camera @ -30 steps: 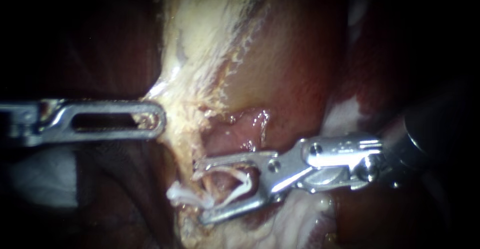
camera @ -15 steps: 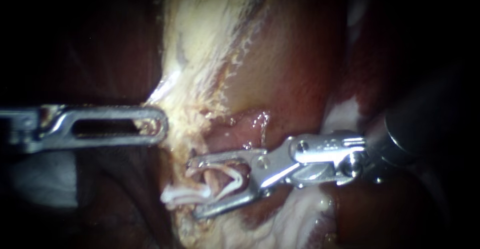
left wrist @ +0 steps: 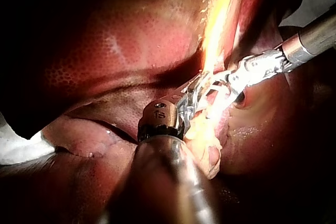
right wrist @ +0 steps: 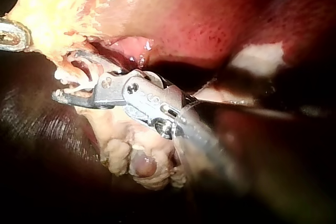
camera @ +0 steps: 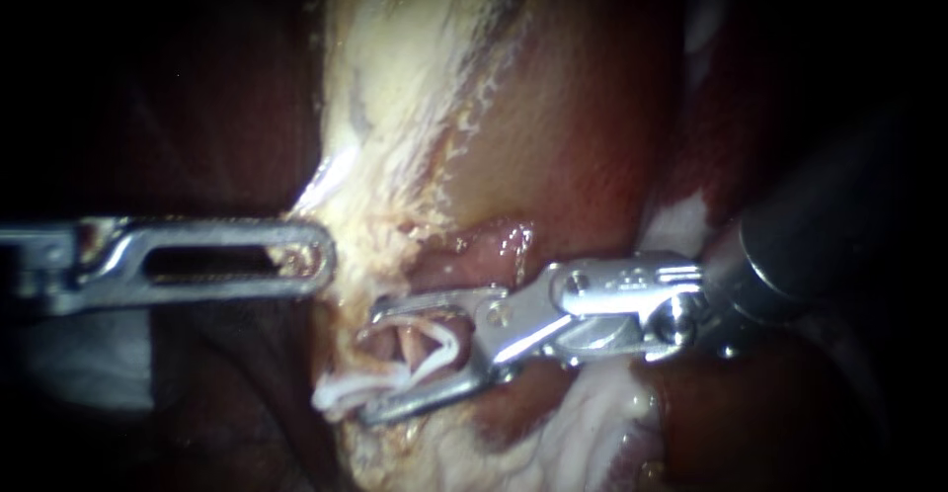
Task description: Clipping third clip left tube
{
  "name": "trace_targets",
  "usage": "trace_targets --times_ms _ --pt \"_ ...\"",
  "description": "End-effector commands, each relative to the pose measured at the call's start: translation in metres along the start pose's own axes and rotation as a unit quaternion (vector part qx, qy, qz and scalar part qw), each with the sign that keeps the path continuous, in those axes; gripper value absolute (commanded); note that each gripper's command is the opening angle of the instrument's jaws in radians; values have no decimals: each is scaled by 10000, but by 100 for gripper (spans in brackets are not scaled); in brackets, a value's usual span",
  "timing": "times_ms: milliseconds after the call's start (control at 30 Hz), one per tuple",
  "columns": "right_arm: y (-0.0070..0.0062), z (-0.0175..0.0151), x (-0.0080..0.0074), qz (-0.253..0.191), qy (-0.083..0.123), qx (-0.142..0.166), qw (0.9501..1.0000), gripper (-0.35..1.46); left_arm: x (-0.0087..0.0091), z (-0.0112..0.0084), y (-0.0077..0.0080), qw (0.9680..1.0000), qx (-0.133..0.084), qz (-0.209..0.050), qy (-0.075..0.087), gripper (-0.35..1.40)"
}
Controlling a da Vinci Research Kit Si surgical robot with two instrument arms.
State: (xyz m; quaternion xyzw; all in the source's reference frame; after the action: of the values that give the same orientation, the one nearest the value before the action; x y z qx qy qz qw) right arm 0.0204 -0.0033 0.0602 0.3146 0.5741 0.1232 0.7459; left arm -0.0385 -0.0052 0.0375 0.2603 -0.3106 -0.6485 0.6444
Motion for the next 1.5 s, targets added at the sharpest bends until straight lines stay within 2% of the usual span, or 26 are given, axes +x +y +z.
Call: trace_targets --times_ms 33,333,533,767,1033,1133,1333,1500 --pt "-1 1 0 -8 22 14 10000 60 0 1 1 10000 4 3 3 -35" --pt "-16 14 5 -29 323 488 9983 60 -2 3 4 10000 9 7 8 -35" --pt "-20 25 0 84 397 737 9965 60 -3 4 8 10000 15 12 14 -35" --pt "-15 33 -2 73 501 824 9953 60 -3 4 7 10000 11 8 10 -35" --pt "4 44 -10 83 663 677 9955 60 -1 3 3 10000 5 3 4 -35" --pt "7 48 -13 162 749 671 9948 60 -1 3 3 10000 5 3 4 -35" --pt "5 52 -9 361 1043 891 9899 60 -2 4 3 10000 8 5 7 -35" --pt "3 54 -7 513 1193 1102 9854 60 -2 4 4 10000 9 6 8 -35"
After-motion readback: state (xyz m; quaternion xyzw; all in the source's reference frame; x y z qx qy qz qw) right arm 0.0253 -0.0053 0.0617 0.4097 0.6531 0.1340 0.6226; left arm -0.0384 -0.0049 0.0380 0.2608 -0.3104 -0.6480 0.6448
